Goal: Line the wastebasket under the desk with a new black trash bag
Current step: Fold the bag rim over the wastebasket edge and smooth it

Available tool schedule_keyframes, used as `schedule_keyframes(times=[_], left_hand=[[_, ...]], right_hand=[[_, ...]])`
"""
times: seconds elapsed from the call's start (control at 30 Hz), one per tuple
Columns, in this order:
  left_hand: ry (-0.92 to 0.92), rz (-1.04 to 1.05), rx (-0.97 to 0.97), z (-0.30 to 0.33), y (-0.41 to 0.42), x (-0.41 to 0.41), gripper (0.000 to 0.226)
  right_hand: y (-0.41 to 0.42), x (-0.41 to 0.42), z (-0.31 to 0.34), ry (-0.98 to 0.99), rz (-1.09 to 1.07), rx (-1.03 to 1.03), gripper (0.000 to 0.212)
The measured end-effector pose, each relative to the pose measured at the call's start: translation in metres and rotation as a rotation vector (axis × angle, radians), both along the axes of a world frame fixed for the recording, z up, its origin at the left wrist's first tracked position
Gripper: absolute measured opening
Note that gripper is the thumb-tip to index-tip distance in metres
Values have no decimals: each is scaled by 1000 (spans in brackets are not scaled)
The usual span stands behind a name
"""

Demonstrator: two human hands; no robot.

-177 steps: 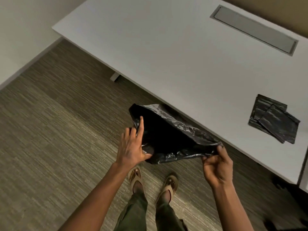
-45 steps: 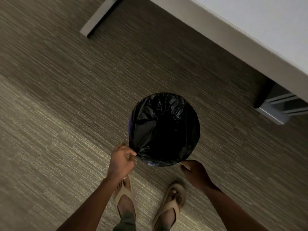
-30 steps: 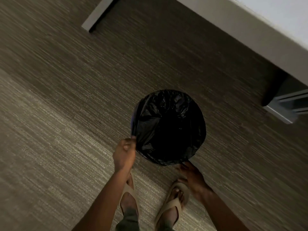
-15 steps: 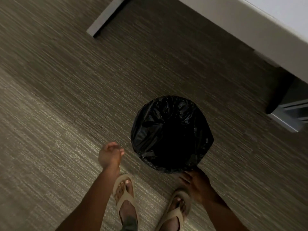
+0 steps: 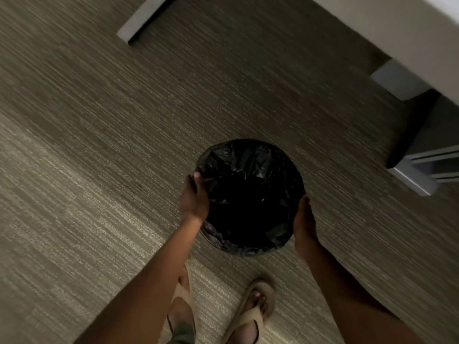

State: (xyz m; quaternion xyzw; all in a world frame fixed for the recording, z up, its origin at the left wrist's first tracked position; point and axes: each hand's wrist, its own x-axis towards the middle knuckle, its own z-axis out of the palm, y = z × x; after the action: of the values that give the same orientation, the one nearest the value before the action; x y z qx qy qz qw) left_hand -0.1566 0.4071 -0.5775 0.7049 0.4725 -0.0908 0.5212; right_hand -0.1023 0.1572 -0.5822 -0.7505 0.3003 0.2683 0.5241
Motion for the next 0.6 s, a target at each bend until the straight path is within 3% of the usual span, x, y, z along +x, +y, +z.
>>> schedule_keyframes(times=[0.13,0.2,0.3,0.37,0.43,0.53,0.6], left_hand=[[90,67,-245,-14,28,-3,85],[83,92,-127,-17,33,-3,74],[-40,114,248,-10,28,-4,56],[-145,-15,222,-3,15,-3,52],[-186,-153,167,-1,8,2,48],[-147,-222,170,0,18,19,45],[-82,-293,192,-1,27,30,46]], right_hand=[[-3,14,-4,197,-70,-74,80],[-8,16,-5,197,-92,-167,81],[-15,14,-1,-159,-6,-387,63],[-13,12,3,-267,129,-355,64],[-10,16,3,-188,247,-299,63],[-5,33,1,-58,312,-266,71],[-3,41,1,-61,346,-384,73]])
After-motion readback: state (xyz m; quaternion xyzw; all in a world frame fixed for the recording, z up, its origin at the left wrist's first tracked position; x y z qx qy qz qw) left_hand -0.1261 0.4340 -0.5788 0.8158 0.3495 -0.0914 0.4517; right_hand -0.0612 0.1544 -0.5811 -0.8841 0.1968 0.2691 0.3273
